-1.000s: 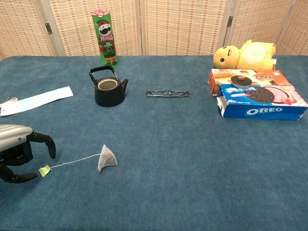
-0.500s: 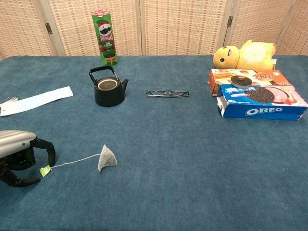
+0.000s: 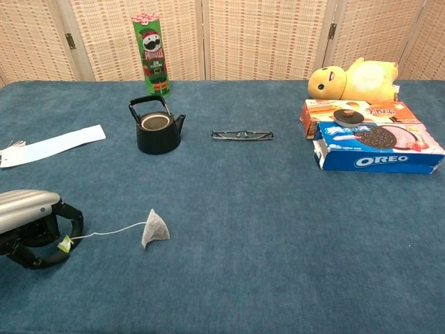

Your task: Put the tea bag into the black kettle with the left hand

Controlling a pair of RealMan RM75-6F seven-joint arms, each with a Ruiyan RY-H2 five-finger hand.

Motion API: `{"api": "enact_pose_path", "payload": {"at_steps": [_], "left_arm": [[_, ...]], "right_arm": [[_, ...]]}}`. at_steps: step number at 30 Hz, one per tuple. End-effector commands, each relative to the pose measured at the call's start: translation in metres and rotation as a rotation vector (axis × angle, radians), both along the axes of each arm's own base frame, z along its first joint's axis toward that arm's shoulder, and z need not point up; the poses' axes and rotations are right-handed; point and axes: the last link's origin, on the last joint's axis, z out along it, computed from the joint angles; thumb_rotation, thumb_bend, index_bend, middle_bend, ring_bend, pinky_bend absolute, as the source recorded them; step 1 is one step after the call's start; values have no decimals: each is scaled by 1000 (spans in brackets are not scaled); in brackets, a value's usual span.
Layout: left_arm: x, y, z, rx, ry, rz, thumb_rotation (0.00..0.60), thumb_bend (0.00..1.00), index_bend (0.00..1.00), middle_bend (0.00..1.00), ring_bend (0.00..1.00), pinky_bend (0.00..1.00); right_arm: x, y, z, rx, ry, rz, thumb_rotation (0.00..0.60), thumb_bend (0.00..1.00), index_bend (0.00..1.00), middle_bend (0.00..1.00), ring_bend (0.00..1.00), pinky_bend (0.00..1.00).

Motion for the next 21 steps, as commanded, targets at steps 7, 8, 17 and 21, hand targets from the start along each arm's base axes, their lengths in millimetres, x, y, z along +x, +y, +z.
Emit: {"api": "enact_pose_path", "payload": {"at_steps": [7,8,17,21], "left_arm": [[-2,0,0,6,-4,9,600,491,617,1000,1000,1000],[-3,1,0,7,-5,11,600,493,623,1000,1000,1000],[-3,4,6,33,-23,9,600,511,640,1000,1000,1000],[7,10,18,74,-42,-18,600,518,642,1000,1000,1000]], "right_arm": [[0,-1,-1,3,1,-2,339,402,0,0,0,0],[0,-1,-1,4,2,-2,339,401,0,0,0,0],[0,-3,-3,9,6,-5,338,401,0,0,0,0],[1,-3,-2,9,3,-3,339,402,0,0,0,0]]}}
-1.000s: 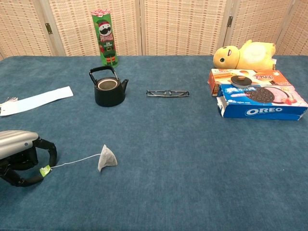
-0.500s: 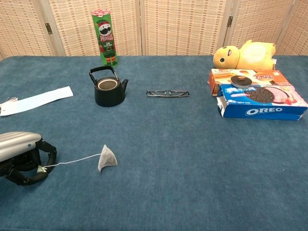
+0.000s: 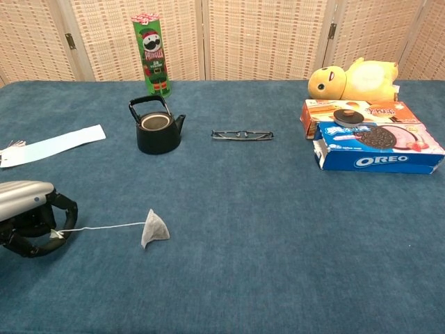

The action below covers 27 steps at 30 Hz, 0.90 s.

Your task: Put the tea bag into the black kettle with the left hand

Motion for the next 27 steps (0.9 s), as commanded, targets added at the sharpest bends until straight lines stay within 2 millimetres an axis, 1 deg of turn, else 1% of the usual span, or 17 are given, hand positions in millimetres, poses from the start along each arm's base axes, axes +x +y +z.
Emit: {"api": "enact_pose_path", "payload": {"at_steps": [1,4,11,15,19,23,26,27], "left_arm": [[10,5,10,34,-10,-30,600,519,642,1000,1000,1000],[28,10,22,73,-3,-82,600,519,641,1000,1000,1000],[83,22,48,184,8,-195,600,520,638,1000,1000,1000],[105,33,58,240,35,-232,600,521,635,1000,1000,1000],[123,47,67,271,44,-240,600,523,633,1000,1000,1000],[135,62,76,296,52,-243,600,523,634,1000,1000,1000],[141,68,80,304,56,-246,600,522,630,1000,1000,1000],[146,72,84,315,54,-257,600,523,628,1000,1000,1000]], "right_arm": [[0,0,0,1,-3,2,339,402,0,0,0,0],[1,0,2,1,-11,8,340,402,0,0,0,0],[2,0,4,8,-31,21,341,402,0,0,0,0],[1,-1,6,15,-41,22,340,402,0,0,0,0],[-1,-3,8,14,-49,13,338,402,0,0,0,0],[-4,-5,10,7,-58,-1,341,401,0,0,0,0],[-5,-7,11,4,-61,-7,340,401,0,0,0,0],[-5,-7,12,3,-63,-11,340,401,0,0,0,0]]}}
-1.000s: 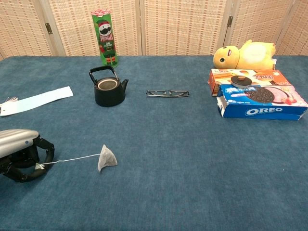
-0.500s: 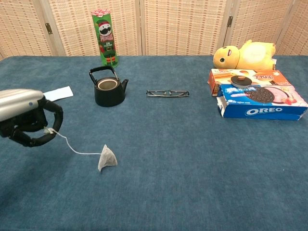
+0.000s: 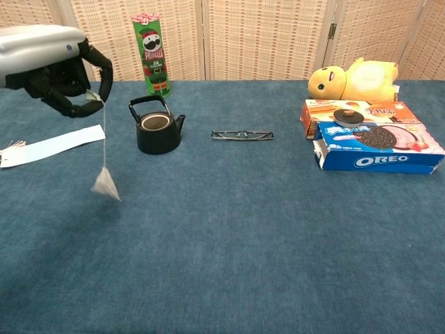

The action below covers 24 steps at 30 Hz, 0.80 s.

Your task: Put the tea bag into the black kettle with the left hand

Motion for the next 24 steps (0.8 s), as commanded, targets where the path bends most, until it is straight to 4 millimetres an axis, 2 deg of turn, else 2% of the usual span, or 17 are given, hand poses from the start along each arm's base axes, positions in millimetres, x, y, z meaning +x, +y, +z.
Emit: {"api": "enact_pose_path", "payload": {"at_steps": [1,4,9,17,24], "left_arm": [[19,14,14,38,-4,-41,600,523,626,1000,1000,1000],[34,27,26,52,-19,-54,600,523,625,1000,1000,1000],[47,45,33,39,-29,-57,600,524,629,1000,1000,1000],[56,80,33,20,-19,-39,600,534,624,1000,1000,1000],[56,107,26,20,-12,-13,600,561,624,1000,1000,1000]], "right_arm": [[-2,-2,2,-5,-3,-11,340,402,0,0,0,0],[-4,-4,2,-7,-5,-24,338,401,0,0,0,0],[-6,-8,2,-5,-16,-44,340,401,0,0,0,0],[-15,-17,8,-40,-28,-98,339,402,0,0,0,0],[-20,-24,10,-39,-33,-127,339,402,0,0,0,0]]}}
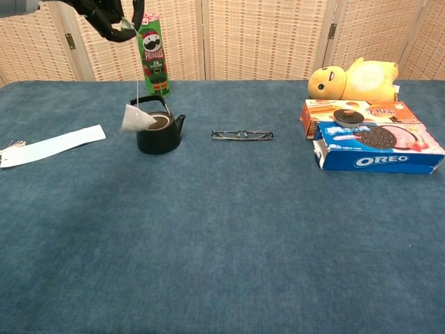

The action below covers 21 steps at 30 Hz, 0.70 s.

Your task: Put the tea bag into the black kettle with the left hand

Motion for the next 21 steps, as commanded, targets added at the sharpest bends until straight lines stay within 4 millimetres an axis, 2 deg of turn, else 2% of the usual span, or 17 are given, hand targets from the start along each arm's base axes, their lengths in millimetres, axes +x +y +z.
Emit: {"api": "enact_pose_path", "payload": {"at_steps": [1,10,17,21], "left_arm": [[1,13,-7,-11,-13,13,600,561,624,1000,1000,1000],[-4,38,-10,-10,-11,37,600,562,624,1000,1000,1000],[-23,49,-13,-16,-3,82,600,562,623,1000,1000,1000],[-28,53,-10,-13,-15,89,600,562,623,1000,1000,1000]], "right_arm": [[-2,-3,0,0,-1,-9,338,402,0,0,0,0],[-7,-9,1,-6,0,-44,337,402,0,0,0,0],[-8,-12,-2,4,7,-51,340,402,0,0,0,0],[-8,-15,-3,5,11,-58,338,401,0,0,0,0]]}}
